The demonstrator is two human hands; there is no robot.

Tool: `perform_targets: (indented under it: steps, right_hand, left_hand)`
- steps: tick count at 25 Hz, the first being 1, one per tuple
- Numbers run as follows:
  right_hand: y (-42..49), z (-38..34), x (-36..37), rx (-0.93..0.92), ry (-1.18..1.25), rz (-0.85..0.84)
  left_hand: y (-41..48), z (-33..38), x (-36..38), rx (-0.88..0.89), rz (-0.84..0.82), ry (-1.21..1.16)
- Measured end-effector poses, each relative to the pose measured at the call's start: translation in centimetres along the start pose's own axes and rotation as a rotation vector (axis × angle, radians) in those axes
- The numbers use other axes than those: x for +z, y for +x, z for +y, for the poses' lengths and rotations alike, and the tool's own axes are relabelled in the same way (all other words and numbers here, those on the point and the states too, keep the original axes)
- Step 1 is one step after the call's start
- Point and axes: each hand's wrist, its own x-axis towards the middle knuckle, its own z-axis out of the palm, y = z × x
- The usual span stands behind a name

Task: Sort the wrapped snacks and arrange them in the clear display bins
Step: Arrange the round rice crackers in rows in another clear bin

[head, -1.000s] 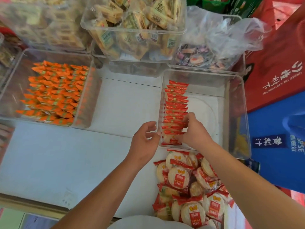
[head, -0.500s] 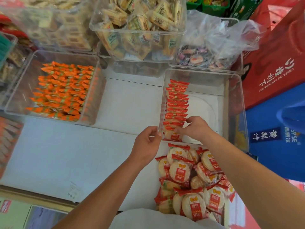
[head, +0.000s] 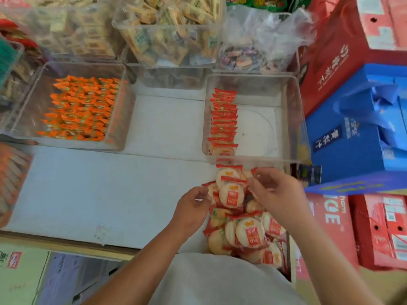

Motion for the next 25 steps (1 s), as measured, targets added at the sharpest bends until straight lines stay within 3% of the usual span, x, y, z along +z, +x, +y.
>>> perform_targets:
  steps: [6, 13, 17, 20, 25]
  right_hand:
    - [-8.0, 9.9, 2.8, 0.229, -0.048, -0.009]
    - [-6.8, 9.5, 5.9, 0.222, -0.232, -0.05]
    - [-6.6, 9.7, 6.3, 0.239, -0.126, -0.082]
    - [-6.6, 9.0, 6.0, 0.273, -0.061, -0.058]
    - [-8.2, 6.9, 3.3, 0.24, 0.286, 0.069]
  left_hand:
    - [-4.5, -5.8, 3.5, 0.017, -0.114, 0.226]
    - [-5.4, -5.6, 6.1, 0.069, -0.11, 0.303]
    - [-4.7, -5.3, 7.5, 0.115, -0.076, 0.382]
    - [-4.6, -5.0, 7.6, 0.065, -0.032, 0.282]
    - [-5.3, -2.5, 3.6, -0.015, 0.054, -0.122]
